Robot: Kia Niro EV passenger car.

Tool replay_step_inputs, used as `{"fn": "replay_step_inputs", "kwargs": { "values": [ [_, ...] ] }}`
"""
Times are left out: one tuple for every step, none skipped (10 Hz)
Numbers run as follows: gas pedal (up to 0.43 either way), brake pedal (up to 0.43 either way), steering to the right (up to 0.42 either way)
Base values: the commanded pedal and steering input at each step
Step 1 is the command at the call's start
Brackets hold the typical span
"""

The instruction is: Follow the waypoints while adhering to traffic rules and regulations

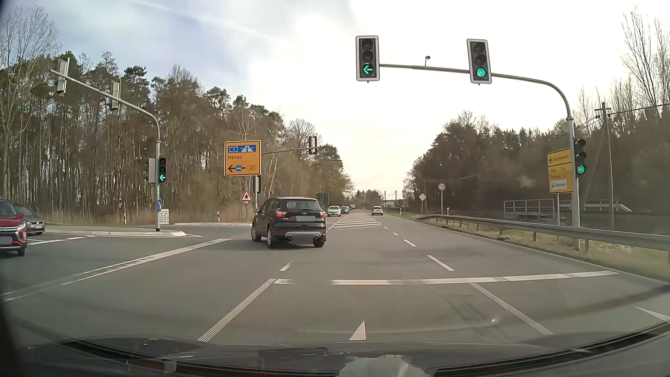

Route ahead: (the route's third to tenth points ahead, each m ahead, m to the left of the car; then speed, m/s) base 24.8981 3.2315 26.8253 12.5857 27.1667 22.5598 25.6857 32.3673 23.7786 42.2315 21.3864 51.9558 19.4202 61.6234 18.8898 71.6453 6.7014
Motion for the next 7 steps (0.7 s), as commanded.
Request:
{"fn": "replay_step_inputs", "kwargs": {
  "values": [
    [0.110,0.000,-0.001],
    [0.110,0.000,-0.004],
    [0.110,0.000,-0.009],
    [0.110,0.000,-0.017],
    [0.118,0.000,-0.024],
    [0.118,0.000,-0.037],
    [0.118,0.000,-0.050]
  ]
}}
